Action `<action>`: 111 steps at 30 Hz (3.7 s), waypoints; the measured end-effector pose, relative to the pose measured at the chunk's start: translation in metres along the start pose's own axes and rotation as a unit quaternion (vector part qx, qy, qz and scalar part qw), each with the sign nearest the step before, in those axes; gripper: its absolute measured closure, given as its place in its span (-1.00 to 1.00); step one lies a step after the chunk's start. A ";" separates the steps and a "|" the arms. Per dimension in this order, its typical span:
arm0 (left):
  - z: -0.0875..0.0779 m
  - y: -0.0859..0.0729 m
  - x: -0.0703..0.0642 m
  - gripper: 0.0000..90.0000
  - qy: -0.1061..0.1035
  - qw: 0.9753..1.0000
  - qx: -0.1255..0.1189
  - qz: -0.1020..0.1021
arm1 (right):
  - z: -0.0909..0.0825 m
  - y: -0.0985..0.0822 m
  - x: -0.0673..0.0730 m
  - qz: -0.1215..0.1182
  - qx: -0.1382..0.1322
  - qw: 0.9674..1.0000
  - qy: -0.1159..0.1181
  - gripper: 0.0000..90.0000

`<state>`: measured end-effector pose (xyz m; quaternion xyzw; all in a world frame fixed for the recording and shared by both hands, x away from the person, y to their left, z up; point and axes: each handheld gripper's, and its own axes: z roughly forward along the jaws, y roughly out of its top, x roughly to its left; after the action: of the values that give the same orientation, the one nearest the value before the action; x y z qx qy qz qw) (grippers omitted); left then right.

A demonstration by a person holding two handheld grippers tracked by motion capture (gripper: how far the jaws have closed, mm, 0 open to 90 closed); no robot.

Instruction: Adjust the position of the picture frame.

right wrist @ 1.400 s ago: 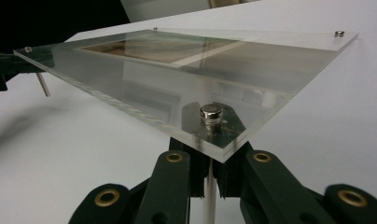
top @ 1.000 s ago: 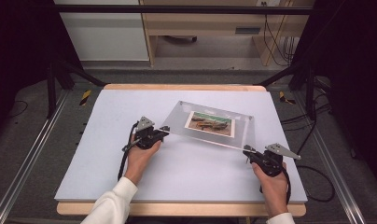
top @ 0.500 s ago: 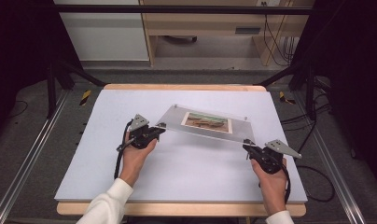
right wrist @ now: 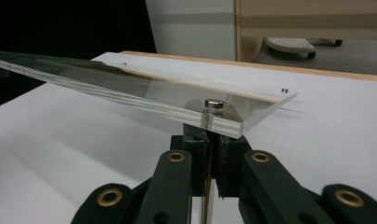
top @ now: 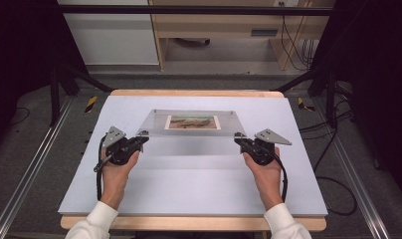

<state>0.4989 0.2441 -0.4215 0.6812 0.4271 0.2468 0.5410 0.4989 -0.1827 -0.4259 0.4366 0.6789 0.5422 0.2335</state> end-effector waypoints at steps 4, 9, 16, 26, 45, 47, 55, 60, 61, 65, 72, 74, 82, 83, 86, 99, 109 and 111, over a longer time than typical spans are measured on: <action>0.001 -0.006 0.007 0.85 0.005 1.000 -0.006 -0.004 | 0.013 0.002 0.002 -0.008 0.005 1.000 0.002 0.89; 0.009 -0.018 0.010 0.85 0.002 1.000 0.003 -0.011 | 0.018 -0.005 -0.001 -0.005 0.017 1.000 -0.001 0.88; 0.005 -0.028 0.011 0.86 -0.003 1.000 0.021 -0.018 | 0.017 -0.012 0.001 -0.006 0.031 1.000 0.003 0.88; 0.003 -0.041 0.006 0.86 0.004 0.998 0.065 -0.001 | 0.016 -0.030 0.002 -0.013 0.082 0.997 0.010 0.88; 0.006 -0.057 0.004 0.86 0.009 0.994 0.106 0.009 | 0.021 -0.045 0.005 -0.013 0.126 0.992 -0.004 0.88; 0.007 -0.057 0.004 0.86 0.009 0.994 0.109 0.011 | 0.021 -0.046 0.005 -0.012 0.129 0.992 -0.003 0.88; 0.007 -0.058 0.003 0.86 0.011 0.994 0.107 0.011 | 0.022 -0.048 0.005 -0.014 0.131 0.991 -0.004 0.88; 0.007 -0.058 0.003 0.86 0.012 0.994 0.106 0.012 | 0.022 -0.048 0.005 -0.013 0.131 0.991 -0.004 0.88; 0.007 -0.058 0.004 0.86 0.013 0.994 0.106 0.014 | 0.022 -0.048 0.005 -0.013 0.131 0.991 -0.004 0.88; 0.007 -0.058 0.003 0.86 0.013 0.994 0.106 0.013 | 0.022 -0.048 0.005 -0.013 0.132 0.991 -0.004 0.88; 0.007 -0.058 0.003 0.86 0.013 0.994 0.107 0.014 | 0.022 -0.048 0.005 -0.012 0.131 0.991 -0.005 0.88; 0.007 -0.058 0.003 0.86 0.013 0.994 0.107 0.014 | 0.022 -0.048 0.005 -0.011 0.131 0.991 -0.004 0.88; 0.007 -0.058 0.004 0.83 0.009 0.994 0.109 0.019 | 0.022 -0.048 0.005 -0.006 0.132 0.991 -0.001 0.80; 0.007 -0.057 0.003 0.78 0.010 0.994 0.110 0.023 | 0.022 -0.048 0.006 -0.006 0.132 0.991 0.001 0.75; 0.006 -0.057 0.003 0.54 0.001 0.992 0.124 0.026 | 0.021 -0.048 0.009 -0.017 0.136 0.991 -0.001 0.46; -0.016 -0.052 0.006 -0.55 -0.020 0.991 0.133 0.006 | 0.008 -0.047 0.010 -0.006 0.160 0.987 -0.002 -0.67; -0.021 -0.043 0.005 -0.79 -0.050 0.992 0.120 -0.001 | -0.006 -0.042 0.005 0.002 0.141 0.990 0.013 -0.79; -0.025 -0.037 0.005 -0.81 -0.052 0.993 0.109 -0.001 | -0.010 -0.037 0.006 0.002 0.132 0.991 0.016 -0.78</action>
<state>0.4701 0.2633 -0.4498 0.7475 0.4231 0.1628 0.4855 0.4752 -0.1846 -0.4569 0.4560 0.7473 0.4554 0.1621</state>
